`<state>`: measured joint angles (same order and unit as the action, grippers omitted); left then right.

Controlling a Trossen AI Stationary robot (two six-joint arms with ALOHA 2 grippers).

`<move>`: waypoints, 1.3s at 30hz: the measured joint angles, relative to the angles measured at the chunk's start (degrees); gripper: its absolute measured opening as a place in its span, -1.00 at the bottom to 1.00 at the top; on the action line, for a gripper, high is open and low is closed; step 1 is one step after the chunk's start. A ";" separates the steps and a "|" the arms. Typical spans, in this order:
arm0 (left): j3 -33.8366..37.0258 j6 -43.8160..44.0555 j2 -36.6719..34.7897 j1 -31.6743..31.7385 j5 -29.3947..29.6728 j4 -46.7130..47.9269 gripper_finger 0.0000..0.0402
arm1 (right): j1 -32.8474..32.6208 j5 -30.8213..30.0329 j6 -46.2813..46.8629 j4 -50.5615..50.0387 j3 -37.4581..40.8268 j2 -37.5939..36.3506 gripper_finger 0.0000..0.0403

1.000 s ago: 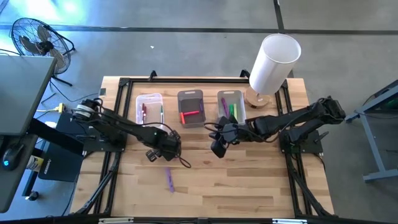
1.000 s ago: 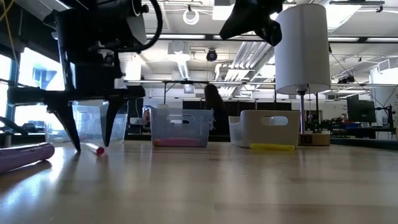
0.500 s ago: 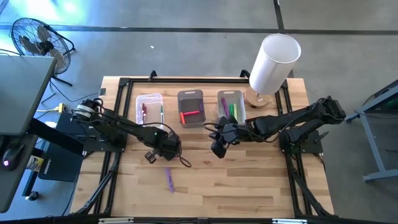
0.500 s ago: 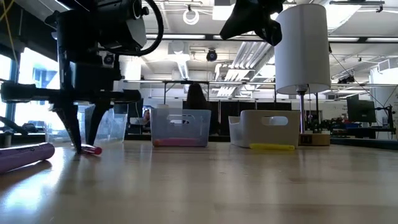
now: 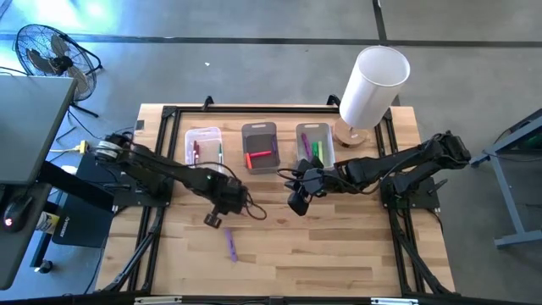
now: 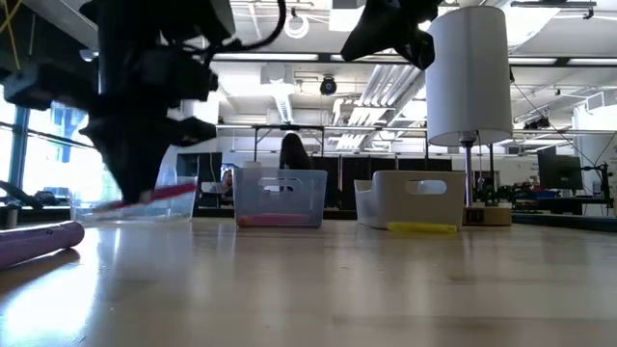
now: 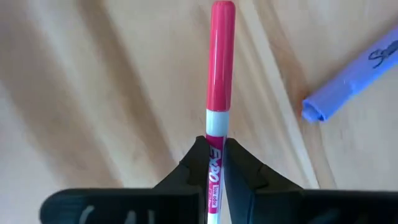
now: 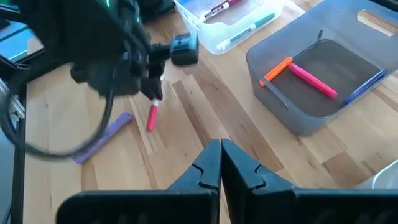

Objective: Pick & Place Markers
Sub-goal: Put the light pink marker pen into the transparent bin

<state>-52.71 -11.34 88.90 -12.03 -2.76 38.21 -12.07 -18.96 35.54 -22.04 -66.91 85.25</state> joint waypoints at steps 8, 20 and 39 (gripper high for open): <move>0.09 4.49 -5.75 2.77 -0.16 -5.87 -0.92 | 0.04 -1.02 -0.02 0.42 0.02 0.00 -1.00; -0.10 10.30 -22.53 15.66 -0.36 -8.04 -0.92 | -0.38 -2.27 1.69 0.40 0.02 0.00 -1.00; 11.30 48.45 -35.43 42.60 11.82 5.50 -0.92 | -0.49 -5.27 2.91 0.59 0.02 0.00 -1.00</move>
<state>-41.40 37.11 53.47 30.57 9.06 43.71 -12.56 -24.23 38.46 -21.45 -66.89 85.25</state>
